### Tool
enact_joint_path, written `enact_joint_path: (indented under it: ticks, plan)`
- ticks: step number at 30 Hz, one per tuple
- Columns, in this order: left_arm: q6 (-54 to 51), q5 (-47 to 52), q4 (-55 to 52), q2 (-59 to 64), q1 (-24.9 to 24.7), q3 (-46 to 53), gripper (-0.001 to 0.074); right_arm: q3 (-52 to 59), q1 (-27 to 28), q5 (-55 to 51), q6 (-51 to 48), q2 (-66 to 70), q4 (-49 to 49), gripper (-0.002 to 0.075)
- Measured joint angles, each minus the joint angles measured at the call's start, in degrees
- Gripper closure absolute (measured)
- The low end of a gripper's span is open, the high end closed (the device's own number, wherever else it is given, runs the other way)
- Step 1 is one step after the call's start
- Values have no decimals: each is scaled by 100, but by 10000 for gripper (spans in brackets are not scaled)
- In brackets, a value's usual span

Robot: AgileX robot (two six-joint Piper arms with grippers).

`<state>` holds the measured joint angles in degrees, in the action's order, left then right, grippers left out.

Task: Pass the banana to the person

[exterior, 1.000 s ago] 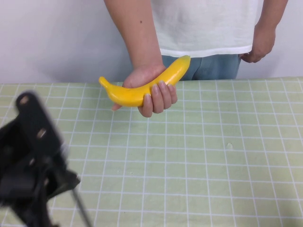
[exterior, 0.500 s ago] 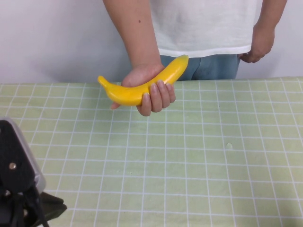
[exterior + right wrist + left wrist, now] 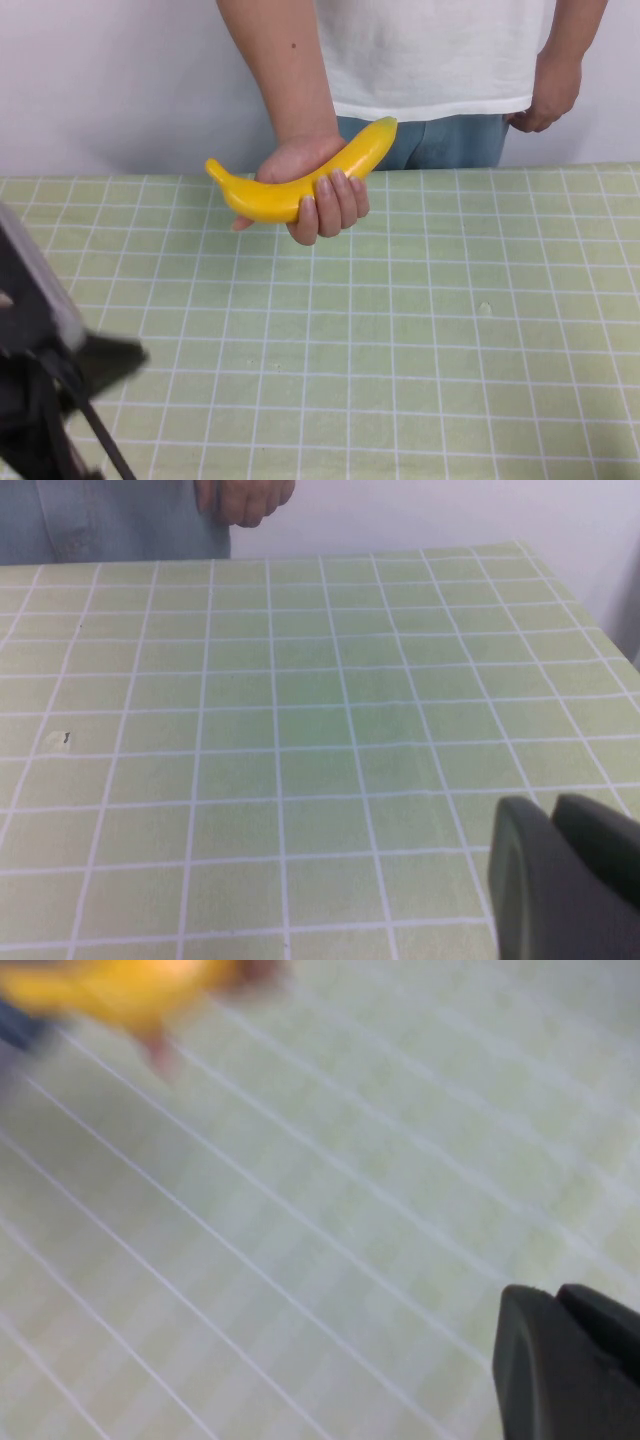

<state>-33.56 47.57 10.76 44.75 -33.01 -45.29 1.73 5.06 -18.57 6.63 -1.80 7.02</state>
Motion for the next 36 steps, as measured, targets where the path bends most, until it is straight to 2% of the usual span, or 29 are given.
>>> enact_joint_path:
  ticks: [5,8,13,16,24,36]
  plan:
    - [794,-954,-458,-621,248,326,738,0,0,0,0,0,0,732]
    - [1235,-1291,-633,-1219,649,794,738,0,0,0,0,0,0,732]
    - [1388,-2114,-793,-2588,1350,2153,738,0,0,0,0,0,0,732]
    - [1461,-2568,-835,-3355,1612,3100,738,0,0,0,0,0,0,732]
    - [2709,-3006,-1076,-4461,1759,4615,738,0,0,0,0,0,0,732]
    - [3001,-2708,-1076,-4547,1759,4669,738,0,0,10,0,0,0,732]
